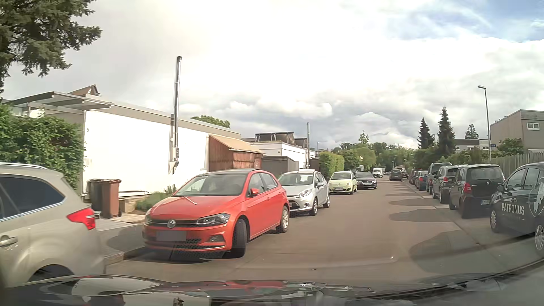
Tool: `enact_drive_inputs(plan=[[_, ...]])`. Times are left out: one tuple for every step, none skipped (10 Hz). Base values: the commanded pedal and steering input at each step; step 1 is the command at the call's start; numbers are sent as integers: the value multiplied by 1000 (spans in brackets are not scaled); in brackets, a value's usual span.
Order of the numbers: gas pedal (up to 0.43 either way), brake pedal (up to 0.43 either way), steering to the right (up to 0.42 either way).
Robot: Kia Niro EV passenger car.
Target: Follow the waypoints while adhering to traffic rules and regulations
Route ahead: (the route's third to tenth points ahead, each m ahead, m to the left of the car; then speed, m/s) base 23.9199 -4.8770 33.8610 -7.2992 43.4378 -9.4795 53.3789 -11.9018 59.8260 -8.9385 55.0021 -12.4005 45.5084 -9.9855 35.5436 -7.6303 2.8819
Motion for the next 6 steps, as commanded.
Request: enact_drive_inputs(plan=[[130,0,507],[130,0,474],[130,0,438],[130,0,410],[130,0,370],[130,0,325]])
